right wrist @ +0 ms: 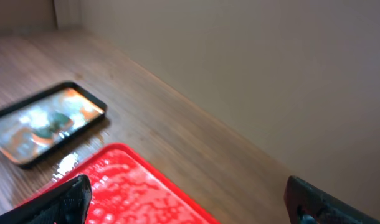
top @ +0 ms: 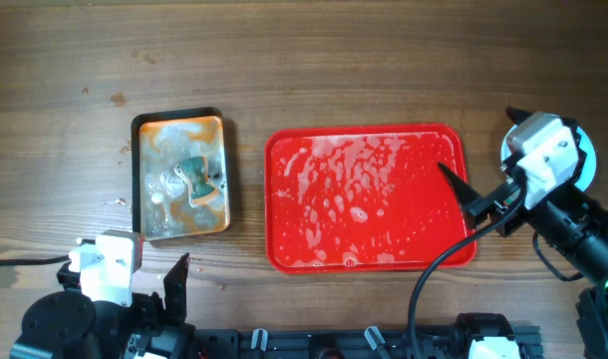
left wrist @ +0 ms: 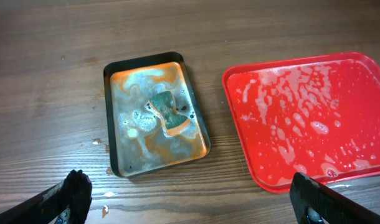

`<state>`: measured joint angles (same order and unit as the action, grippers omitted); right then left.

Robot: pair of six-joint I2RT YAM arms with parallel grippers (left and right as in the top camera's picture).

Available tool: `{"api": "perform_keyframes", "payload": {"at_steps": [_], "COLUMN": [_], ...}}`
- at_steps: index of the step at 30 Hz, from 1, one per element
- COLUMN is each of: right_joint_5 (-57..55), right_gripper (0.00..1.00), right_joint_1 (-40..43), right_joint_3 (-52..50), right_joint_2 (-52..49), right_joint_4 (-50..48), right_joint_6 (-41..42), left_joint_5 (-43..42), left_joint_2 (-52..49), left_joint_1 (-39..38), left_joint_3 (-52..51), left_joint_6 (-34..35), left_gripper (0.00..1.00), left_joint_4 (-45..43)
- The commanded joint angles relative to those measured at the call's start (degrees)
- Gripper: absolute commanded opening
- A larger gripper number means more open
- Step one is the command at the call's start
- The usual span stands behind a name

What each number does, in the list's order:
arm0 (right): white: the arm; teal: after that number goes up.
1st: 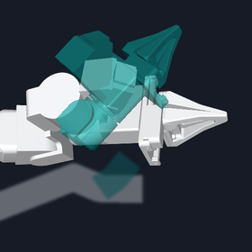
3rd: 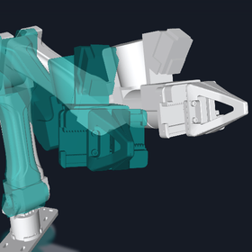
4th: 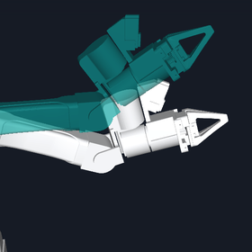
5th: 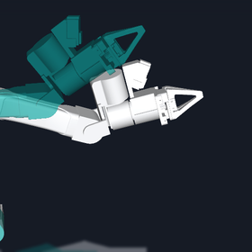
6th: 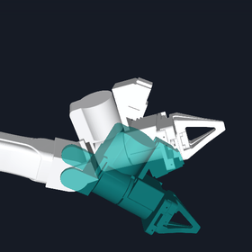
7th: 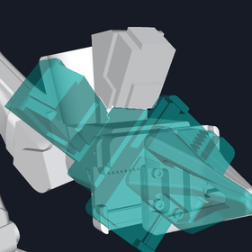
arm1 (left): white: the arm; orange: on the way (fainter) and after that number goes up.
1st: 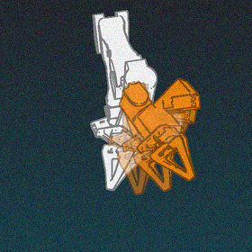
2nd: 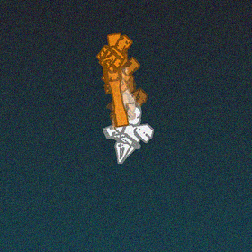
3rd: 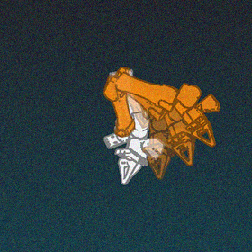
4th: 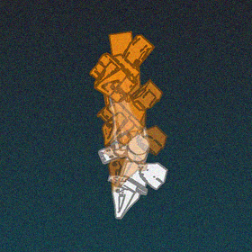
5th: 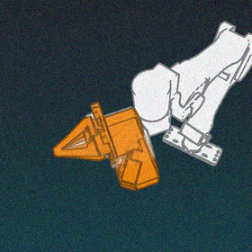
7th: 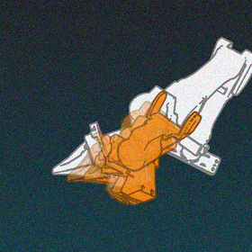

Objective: Clean dirty plates on tray and stack at the side

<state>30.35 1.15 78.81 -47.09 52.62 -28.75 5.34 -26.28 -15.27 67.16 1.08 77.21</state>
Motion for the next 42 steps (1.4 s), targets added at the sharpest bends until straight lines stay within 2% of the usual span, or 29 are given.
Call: {"api": "perform_keyframes", "payload": {"at_steps": [1, 3, 4, 6, 7, 11, 17, 23, 27, 29, 32, 33, 36, 38, 39, 42], "right_joint_5": [-3.3, -4.9, -7.6, -19.7, -25.1, -23.9, -20.0, -20.9, -21.8, -26.4, -36.2, -36.2, -35.0, -34.7, -33.2, -32.7], "right_gripper": [1.0, 0.99, 1.0, 1.0, 1.0, 1.0, 1.0, 1.0, 1.0, 1.0, 1.0, 1.0, 1.0, 1.0, 1.0, 1.0], "right_joint_1": [-0.4, -0.4, -0.4, -0.4, -0.4, -0.4, -0.4, -0.4, -0.4, -0.4, -0.4, -0.4, -0.4, -0.4, -0.4, -0.5], "right_joint_3": [0.4, 0.4, 0.4, 0.3, 0.3, -1.4, -16.7, -46.9, -56.2, -60.2, -67.8, -71.3, -75.8, -77.3, -78.1, -78.6], "right_joint_2": [-0.7, -0.8, -0.8, -0.5, 0.7, 9.9, 31.0, 46.6, 46.9, 46.9, 46.9, 46.9, 46.9, 46.9, 46.9, 46.9], "right_joint_4": [-1.1, -1.6, -2.5, -5.8, -6.4, -9.7, -17.6, -39.1, -45.2, -47.6, -51.5, -55.8, -59.2, -59.3, -59.3, -54.3], "right_joint_6": [-6.1, -4.0, 0.8, 19.3, 24.9, 22.2, 21.6, 38.5, 41.9, 44.4, 56.5, 55.4, 52.3, 49.2, 44.7, 43.3], "left_joint_5": [0.8, 0.7, 0.7, 0.7, 0.8, 0.7, 0.8, 0.8, 0.8, 0.7, 0.8, 0.7, 0.8, 0.8, 0.7, 0.7], "left_joint_2": [0.1, 0.1, 0.1, 0.1, 0.1, 0.1, 0.1, 0.1, 0.1, 0.1, 0.1, 0.1, 0.1, 0.1, 0.1, 0.1], "left_joint_1": [-0.3, -0.3, -0.3, -0.3, -0.3, -0.3, -0.3, -0.3, -0.3, -0.3, -0.3, -0.3, -0.3, -0.3, -0.3, -0.3], "left_joint_3": [0.3, 0.3, 0.3, 0.3, 0.4, 0.3, 0.4, 0.4, 0.3, 0.4, 0.4, 0.3, 0.3, 0.3, 0.4, 0.3], "left_joint_6": [-0.9, -0.9, -0.9, -0.9, -0.9, -0.9, -0.9, -0.9, -0.9, -0.9, -0.9, -0.9, -0.9, -0.9, -0.9, -0.9], "left_gripper": [1.0, 1.0, 1.0, 1.0, 1.0, 1.0, 1.0, 1.0, 1.0, 1.0, 1.0, 1.0, 1.0, 1.0, 1.0, 1.0], "left_joint_4": [0.0, 0.0, 0.0, 0.0, 0.0, 0.0, 0.0, 0.0, 0.0, 0.0, 0.0, 0.0, 0.0, 0.0, 0.0, 0.0]}}
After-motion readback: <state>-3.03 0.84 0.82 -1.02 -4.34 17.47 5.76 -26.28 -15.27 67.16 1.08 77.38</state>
